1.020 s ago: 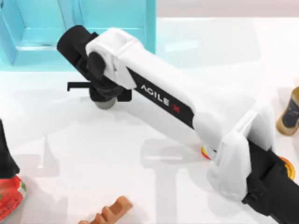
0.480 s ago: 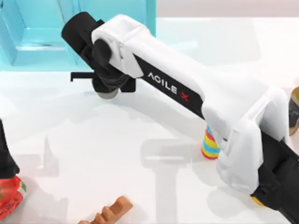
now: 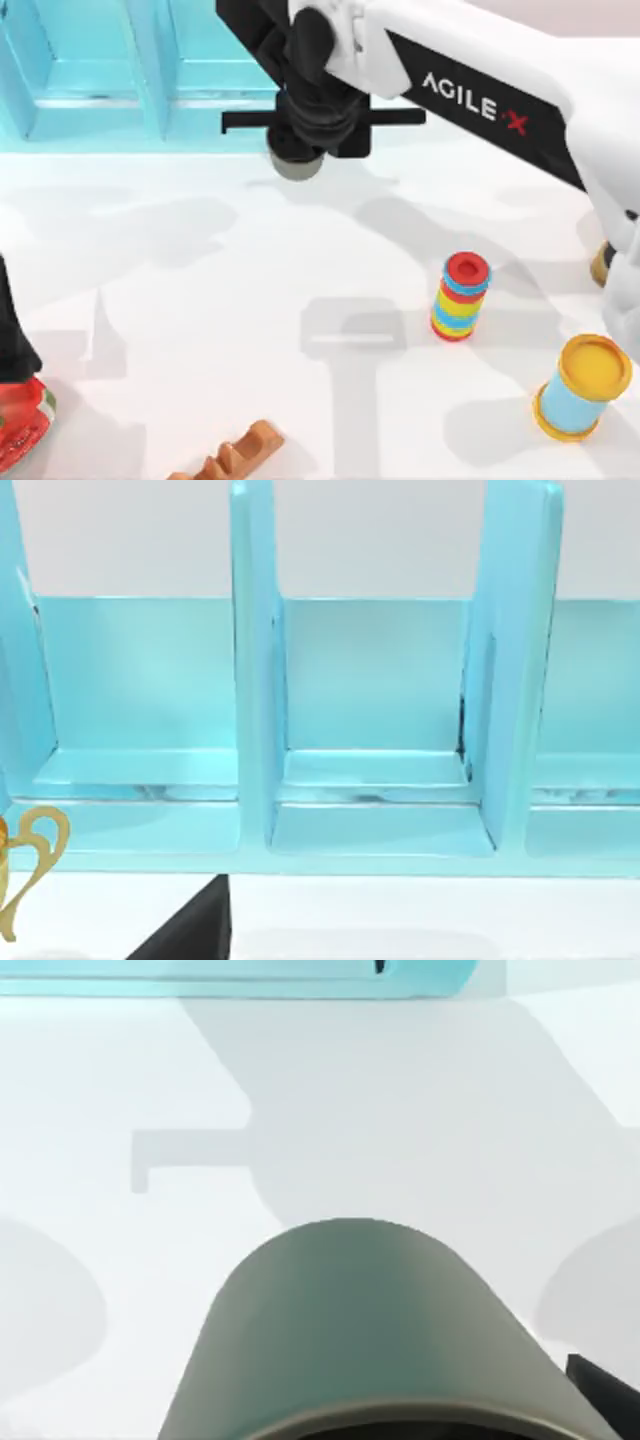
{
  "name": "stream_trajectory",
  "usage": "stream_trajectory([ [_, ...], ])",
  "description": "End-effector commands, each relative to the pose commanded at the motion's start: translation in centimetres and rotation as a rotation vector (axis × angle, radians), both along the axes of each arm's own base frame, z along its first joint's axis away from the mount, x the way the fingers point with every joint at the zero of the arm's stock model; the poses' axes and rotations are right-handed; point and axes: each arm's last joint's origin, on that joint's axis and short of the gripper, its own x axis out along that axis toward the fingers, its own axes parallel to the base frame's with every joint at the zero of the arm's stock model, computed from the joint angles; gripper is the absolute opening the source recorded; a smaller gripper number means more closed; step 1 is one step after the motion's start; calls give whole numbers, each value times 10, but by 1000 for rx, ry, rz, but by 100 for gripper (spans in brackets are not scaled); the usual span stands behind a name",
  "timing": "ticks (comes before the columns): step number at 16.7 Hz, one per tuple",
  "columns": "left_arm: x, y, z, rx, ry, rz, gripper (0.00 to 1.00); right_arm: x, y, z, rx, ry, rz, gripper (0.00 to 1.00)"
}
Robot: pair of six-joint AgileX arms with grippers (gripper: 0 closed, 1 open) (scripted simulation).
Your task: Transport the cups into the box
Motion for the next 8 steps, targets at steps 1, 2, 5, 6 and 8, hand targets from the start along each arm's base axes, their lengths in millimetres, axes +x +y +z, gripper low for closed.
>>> stream_trajectory([
  [1,0,0,0,0,0,0,100,-2,-7,7,4,-4,0,0],
  [2,0,0,0,0,0,0,100,-3,-13,12,8,-8,0,0],
  [5,0,0,0,0,0,0,100,-5,-19,17,13,-13,0,0],
  [6,0,0,0,0,0,0,100,-5,-19,17,13,-13,0,0],
  [8,0,0,0,0,0,0,100,-6,-16,16,10,-12,4,0],
])
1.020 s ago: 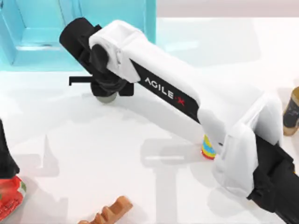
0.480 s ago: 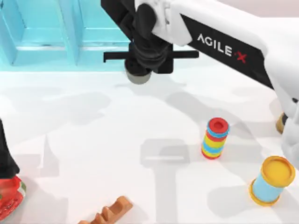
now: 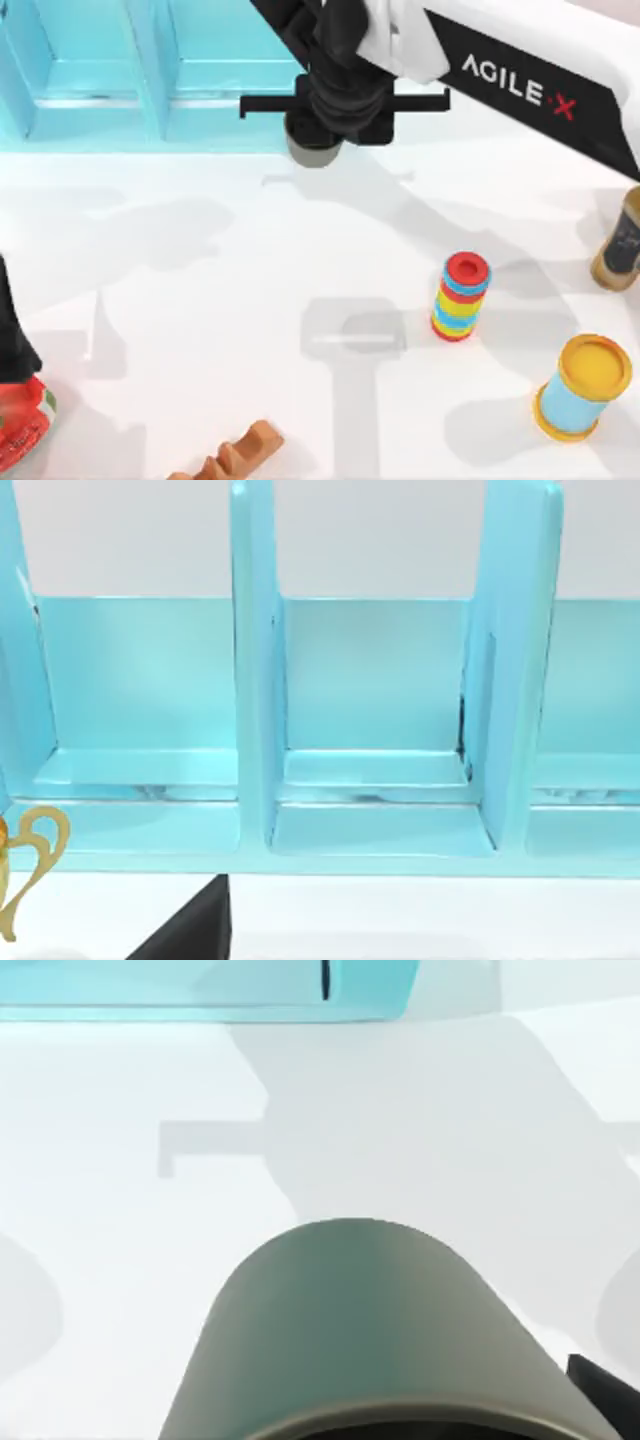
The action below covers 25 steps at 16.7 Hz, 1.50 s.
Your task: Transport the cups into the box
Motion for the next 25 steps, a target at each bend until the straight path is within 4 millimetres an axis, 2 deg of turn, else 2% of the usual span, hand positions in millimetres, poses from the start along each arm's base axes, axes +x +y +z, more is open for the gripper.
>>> stream_trajectory([
  [2,0,0,0,0,0,0,100,3,-5,1,-5,4,0,0],
  [3,0,0,0,0,0,0,100,7,-14,3,-14,12,0,0],
  [4,0,0,0,0,0,0,100,13,-29,5,-27,23,0,0],
  [6,0,0,0,0,0,0,100,30,-71,11,-61,58,-3,0],
  [8,0,0,0,0,0,0,100,46,-134,19,-100,112,-10,0],
  [11,0,0,0,0,0,0,100,52,-252,30,-140,217,-23,0],
  [14,0,0,0,0,0,0,100,22,-368,39,-134,320,-30,0],
  [16,0,0,0,0,0,0,100,-11,-424,45,-110,368,-25,0],
  [17,0,0,0,0,0,0,100,-28,-444,47,-95,384,-21,0],
  [19,0,0,0,0,0,0,100,-56,-471,51,-68,404,-13,0],
  [21,0,0,0,0,0,0,100,-74,-483,53,-50,410,-8,0],
  [25,0,0,0,0,0,0,100,-79,-486,54,-45,411,-7,0],
])
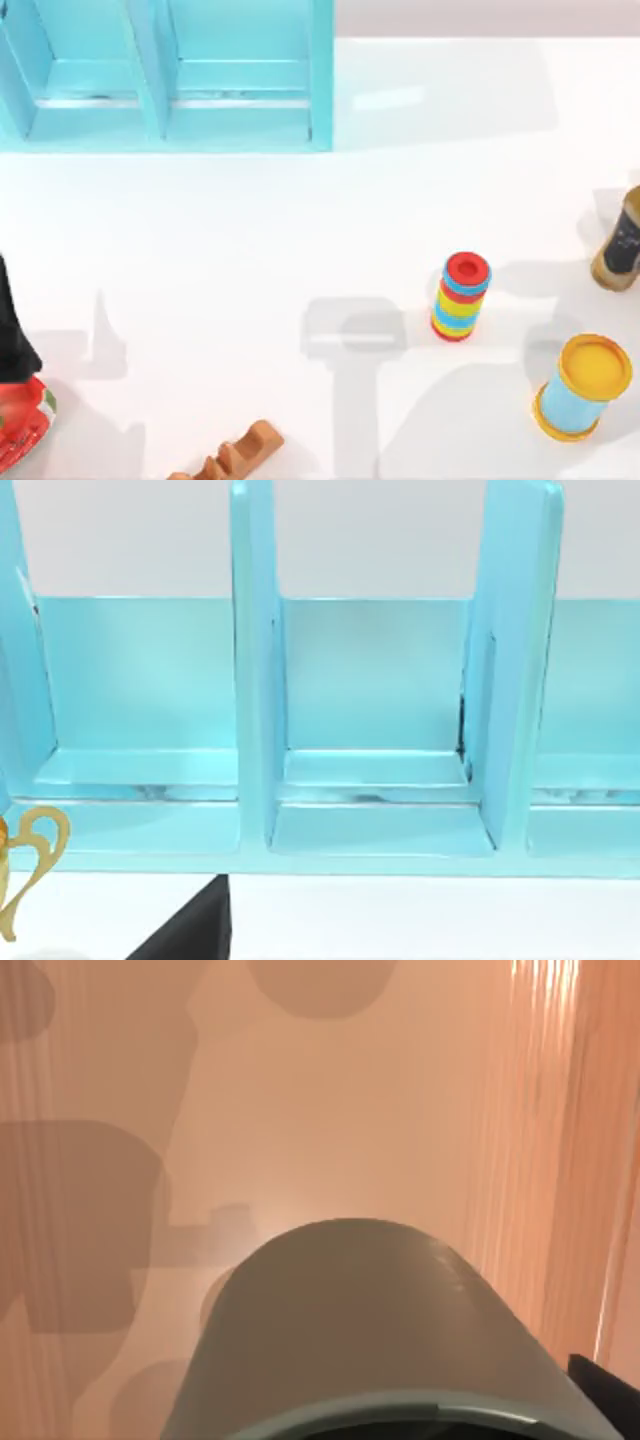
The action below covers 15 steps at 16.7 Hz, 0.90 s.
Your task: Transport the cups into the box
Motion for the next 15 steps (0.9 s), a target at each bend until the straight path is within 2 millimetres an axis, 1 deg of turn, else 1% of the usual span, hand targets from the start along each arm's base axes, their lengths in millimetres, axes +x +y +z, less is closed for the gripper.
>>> stream_trajectory([
  [2,0,0,0,0,0,0,100,2,0,-1,-3,1,2,0],
  [4,0,0,0,0,0,0,100,3,1,-8,-9,-5,3,0],
  [6,0,0,0,0,0,0,100,4,3,-22,-11,-12,5,0],
  [9,0,0,0,0,0,0,100,5,5,-49,-4,-7,1,0],
  [11,0,0,0,0,0,0,100,4,7,-62,0,-1,0,0],
  [15,0,0,0,0,0,0,100,4,7,-65,0,0,0,0],
])
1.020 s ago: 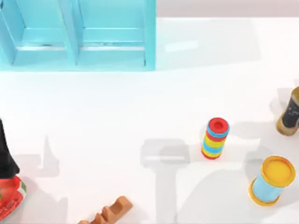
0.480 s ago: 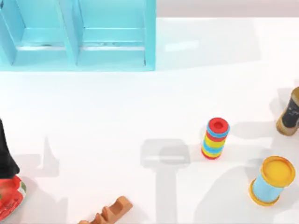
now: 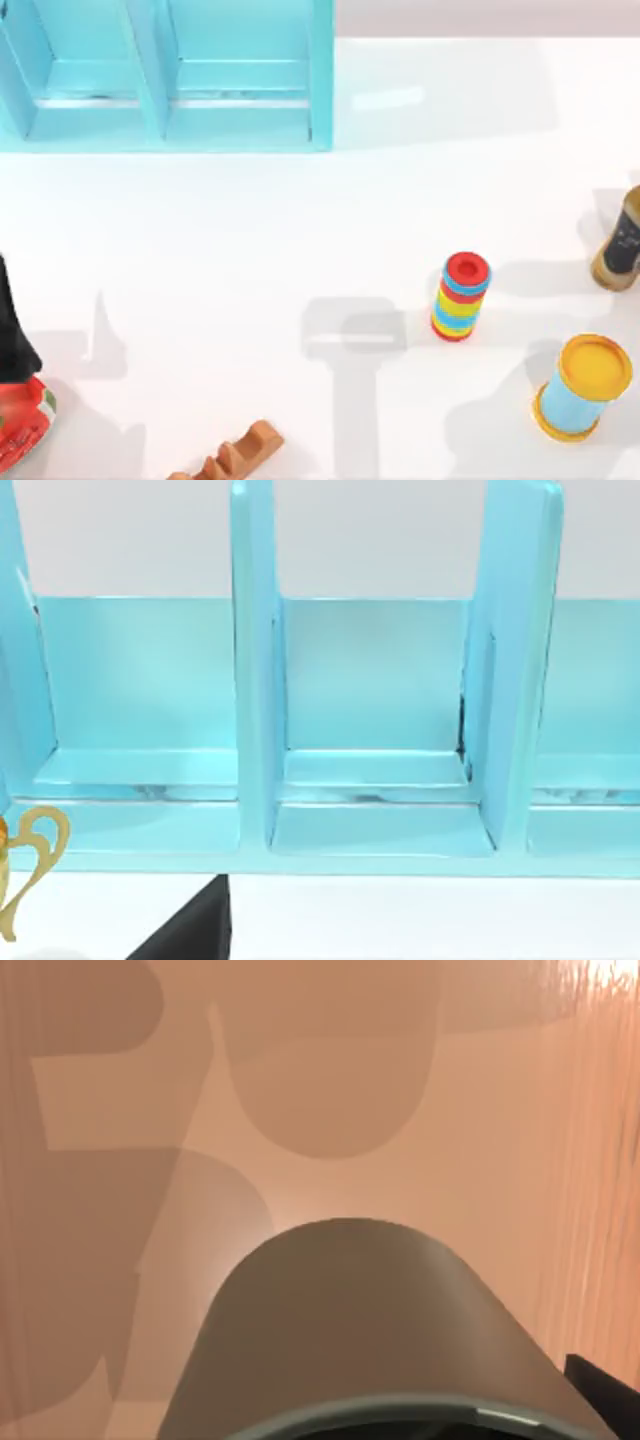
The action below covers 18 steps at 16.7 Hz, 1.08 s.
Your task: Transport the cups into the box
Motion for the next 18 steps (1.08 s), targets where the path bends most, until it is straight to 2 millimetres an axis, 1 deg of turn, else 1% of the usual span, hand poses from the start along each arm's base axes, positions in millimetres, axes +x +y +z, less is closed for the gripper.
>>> stream_trajectory([
  [13,0,0,0,0,0,0,100,0,0,0,0,0,0,98],
  [14,0,0,0,0,0,0,100,0,0,0,0,0,0,100],
  [18,0,0,0,0,0,0,100,0,0,0,0,0,0,100],
])
